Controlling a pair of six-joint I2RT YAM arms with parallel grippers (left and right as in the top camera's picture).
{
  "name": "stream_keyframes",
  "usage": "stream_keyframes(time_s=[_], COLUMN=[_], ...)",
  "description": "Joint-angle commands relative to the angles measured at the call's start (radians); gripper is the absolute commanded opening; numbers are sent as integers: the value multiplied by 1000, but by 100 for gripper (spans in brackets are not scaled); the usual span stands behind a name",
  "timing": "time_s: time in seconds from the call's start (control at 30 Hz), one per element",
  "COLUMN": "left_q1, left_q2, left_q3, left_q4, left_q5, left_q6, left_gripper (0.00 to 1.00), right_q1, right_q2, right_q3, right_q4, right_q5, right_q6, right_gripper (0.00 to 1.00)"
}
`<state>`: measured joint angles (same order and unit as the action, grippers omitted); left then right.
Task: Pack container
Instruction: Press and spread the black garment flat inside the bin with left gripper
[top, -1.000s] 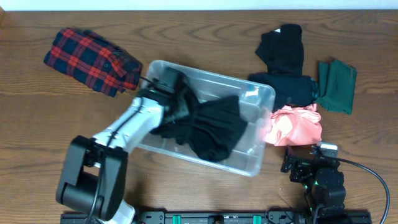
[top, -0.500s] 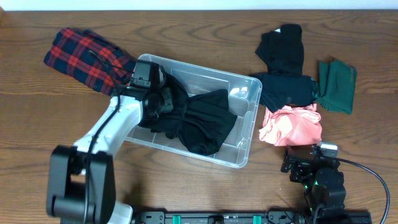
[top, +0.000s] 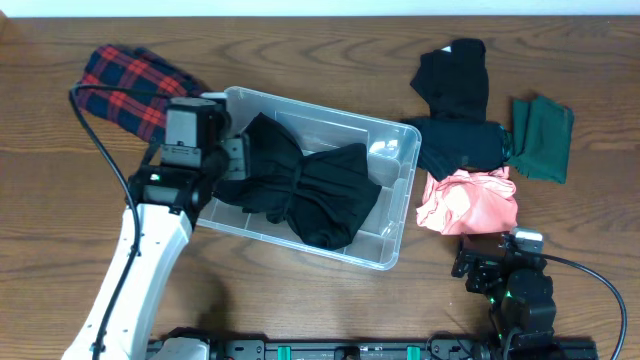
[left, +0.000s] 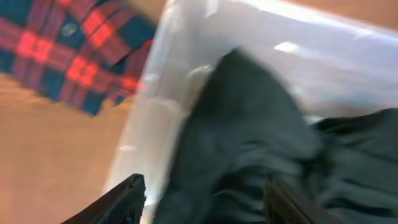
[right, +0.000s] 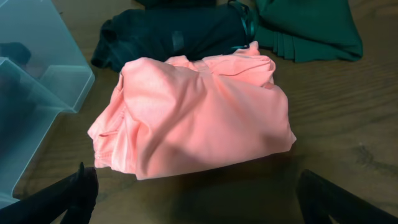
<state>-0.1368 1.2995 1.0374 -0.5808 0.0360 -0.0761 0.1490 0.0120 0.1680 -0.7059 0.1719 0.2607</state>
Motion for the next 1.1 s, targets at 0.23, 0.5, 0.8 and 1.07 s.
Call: stream_keyframes(time_s=[0.23,0.5,0.8,1.07], left_q1=[118,118,119,119], left_q2=[163,208,210,210], left_q3=[3,3,3,2], left_q4=[-4,-17,-15,50], left_q5=[-48,-14,-3,-6], left_q6=[137,132,24,15], left_gripper=[61,33,13,13], right_q1=[-6,-6,-6,-6], right_q2=[-5,-5,-5,-5], right_q3=[-4,-4,-4,-4], right_q4=[-2,-2,-2,-2], right_q5=[3,3,3,3], right_q6=[15,15,15,15], right_gripper=[99,99,99,99])
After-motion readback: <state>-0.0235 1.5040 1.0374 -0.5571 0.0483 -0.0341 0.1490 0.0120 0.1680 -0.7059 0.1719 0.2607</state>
